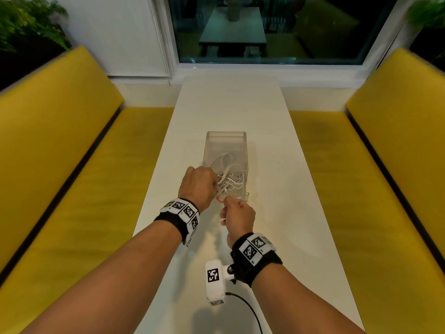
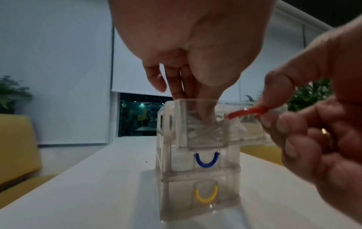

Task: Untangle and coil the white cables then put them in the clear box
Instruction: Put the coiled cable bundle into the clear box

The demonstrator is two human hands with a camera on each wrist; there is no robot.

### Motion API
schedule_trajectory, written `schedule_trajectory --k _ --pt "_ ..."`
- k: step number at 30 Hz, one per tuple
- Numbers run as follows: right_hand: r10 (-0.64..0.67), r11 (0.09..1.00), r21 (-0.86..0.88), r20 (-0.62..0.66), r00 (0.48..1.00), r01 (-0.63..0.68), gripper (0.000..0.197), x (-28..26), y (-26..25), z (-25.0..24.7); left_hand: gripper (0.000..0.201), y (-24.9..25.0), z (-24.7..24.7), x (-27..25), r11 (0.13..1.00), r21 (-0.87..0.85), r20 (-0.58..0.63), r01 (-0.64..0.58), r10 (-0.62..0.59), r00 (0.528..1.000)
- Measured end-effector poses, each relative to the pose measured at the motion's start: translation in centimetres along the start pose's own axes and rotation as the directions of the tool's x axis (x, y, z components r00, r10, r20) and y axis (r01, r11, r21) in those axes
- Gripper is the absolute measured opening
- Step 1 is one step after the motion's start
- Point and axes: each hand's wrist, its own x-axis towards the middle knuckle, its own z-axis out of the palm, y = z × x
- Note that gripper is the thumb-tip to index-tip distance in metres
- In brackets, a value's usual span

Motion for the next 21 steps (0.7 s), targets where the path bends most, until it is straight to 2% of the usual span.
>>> schedule_trajectory --k 2,4,6,8,11,15,18,20,21 --pt "0.003 1.0 0.003 0.008 1.0 -0.003 0.023 0.1 -0.2 -0.2 0.006 -0.4 -0.6 -0.2 0.99 -0.137 0.016 0.044 -0.042 0.999" --pt "0.015 1.0 0.003 0.018 1.0 -0.015 0.016 0.2 -0.4 -0.2 0.018 -0.9 -1.1 -0.7 0.967 -0.246 0.009 0.065 -0.064 0.998" --pt "0.02 1.0 0.006 0.031 0.999 -0.02 0.008 0.2 -0.7 -0.2 0.024 -1.4 -0.9 -1.6 0.96 -0.277 -0.047 0.031 -0.046 0.998" --pt "0.017 1.0 0.009 0.04 0.999 -0.017 0.007 0.3 -0.8 -0.3 0.023 -1.8 0.0 -2.8 0.966 -0.259 -0.095 -0.016 -0.009 0.995" --pt "0.006 1.0 0.004 0.04 0.999 -0.006 0.008 0.4 -0.8 -0.4 0.023 -2.2 1.0 -3.7 0.975 -0.21 -0.103 -0.075 0.055 0.993" --pt "-0.001 1.0 -0.004 0.044 0.999 0.001 0.006 0.6 -0.7 -0.6 0.026 -1.5 0.9 -3.3 0.987 -0.057 -0.021 -0.148 0.147 0.989" --pt "-0.003 1.0 0.007 0.057 0.998 0.003 0.004 0.7 -0.8 -0.6 0.025 -1.1 0.9 -3.3 0.992 -0.004 -0.059 -0.125 0.125 0.99" --pt "-0.007 1.0 0.016 0.063 0.998 0.006 0.005 0.7 -0.8 -0.6 0.032 -0.9 1.3 -3.6 0.992 -0.032 -0.109 -0.12 0.116 0.987" --pt "-0.01 1.0 0.021 0.06 0.998 0.009 0.006 0.7 -0.8 -0.6 0.036 -0.7 1.4 -3.7 0.99 -0.038 -0.092 -0.136 0.133 0.987"
